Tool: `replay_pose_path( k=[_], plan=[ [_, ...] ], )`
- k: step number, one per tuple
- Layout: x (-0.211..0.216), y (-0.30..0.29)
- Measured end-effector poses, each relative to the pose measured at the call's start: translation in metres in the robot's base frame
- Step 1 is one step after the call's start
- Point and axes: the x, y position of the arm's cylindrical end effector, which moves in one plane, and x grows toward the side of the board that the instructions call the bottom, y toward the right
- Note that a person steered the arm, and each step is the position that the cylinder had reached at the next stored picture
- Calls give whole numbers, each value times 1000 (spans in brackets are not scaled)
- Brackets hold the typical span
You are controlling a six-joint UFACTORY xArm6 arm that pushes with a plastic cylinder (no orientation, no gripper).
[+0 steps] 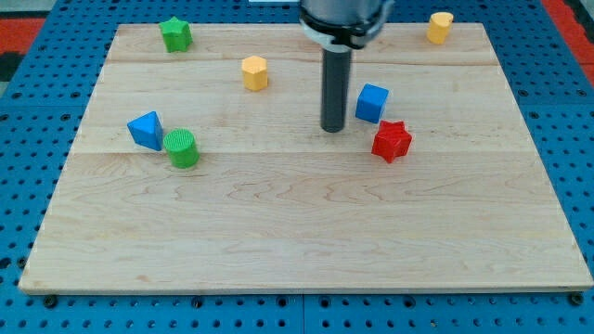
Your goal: Push the blue triangle right and slightly down
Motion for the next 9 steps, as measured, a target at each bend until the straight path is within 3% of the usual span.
replay_pose_path(
  k=[3, 4, 6, 8, 9],
  plan=[
    [36, 46],
    [34, 97],
    [52, 145],
    [52, 229],
    [23, 227]
  ],
)
